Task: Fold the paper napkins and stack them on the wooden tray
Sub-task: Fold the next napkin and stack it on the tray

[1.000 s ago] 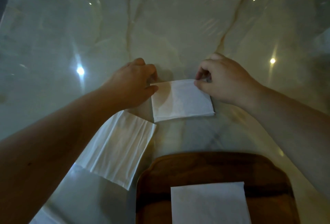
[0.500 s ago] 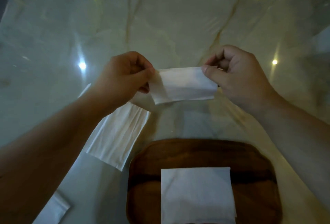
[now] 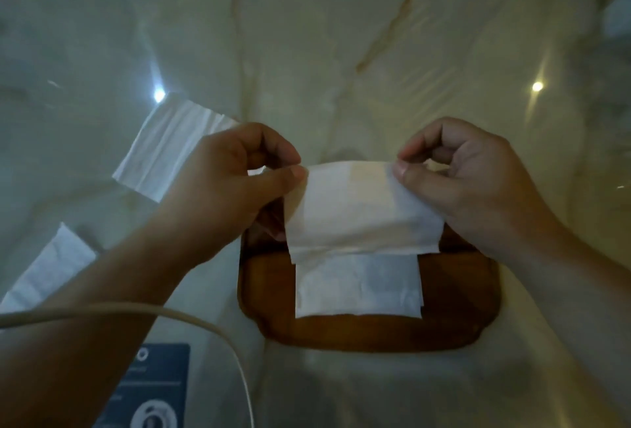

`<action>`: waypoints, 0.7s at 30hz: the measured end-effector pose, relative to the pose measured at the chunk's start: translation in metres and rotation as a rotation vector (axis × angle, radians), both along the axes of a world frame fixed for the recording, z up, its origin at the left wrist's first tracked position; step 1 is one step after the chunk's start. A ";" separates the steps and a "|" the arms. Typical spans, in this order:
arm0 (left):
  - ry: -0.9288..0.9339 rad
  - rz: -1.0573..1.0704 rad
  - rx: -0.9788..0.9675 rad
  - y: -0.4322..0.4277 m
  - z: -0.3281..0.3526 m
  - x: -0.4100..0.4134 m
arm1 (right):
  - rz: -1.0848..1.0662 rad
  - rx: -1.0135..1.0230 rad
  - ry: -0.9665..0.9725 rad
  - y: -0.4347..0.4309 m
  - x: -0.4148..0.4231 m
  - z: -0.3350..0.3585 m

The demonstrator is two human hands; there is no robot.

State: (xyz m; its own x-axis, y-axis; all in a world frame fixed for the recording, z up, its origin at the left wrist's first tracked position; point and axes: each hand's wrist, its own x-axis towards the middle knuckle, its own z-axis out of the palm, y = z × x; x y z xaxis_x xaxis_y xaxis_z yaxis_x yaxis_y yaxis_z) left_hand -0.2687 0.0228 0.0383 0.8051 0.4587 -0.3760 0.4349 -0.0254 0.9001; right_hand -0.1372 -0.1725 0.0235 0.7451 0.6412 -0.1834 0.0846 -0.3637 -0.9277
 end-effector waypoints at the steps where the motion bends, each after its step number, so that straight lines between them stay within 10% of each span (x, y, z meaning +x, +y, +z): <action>1: 0.018 -0.005 0.006 -0.005 0.000 -0.005 | 0.007 -0.018 0.023 -0.006 -0.006 -0.001; 13: 0.207 -0.065 0.117 -0.032 -0.024 -0.037 | 0.192 -0.221 -0.141 -0.031 -0.039 -0.015; 21: 0.066 -0.328 0.700 -0.031 -0.033 -0.039 | 0.327 -0.425 -0.553 -0.027 -0.033 -0.018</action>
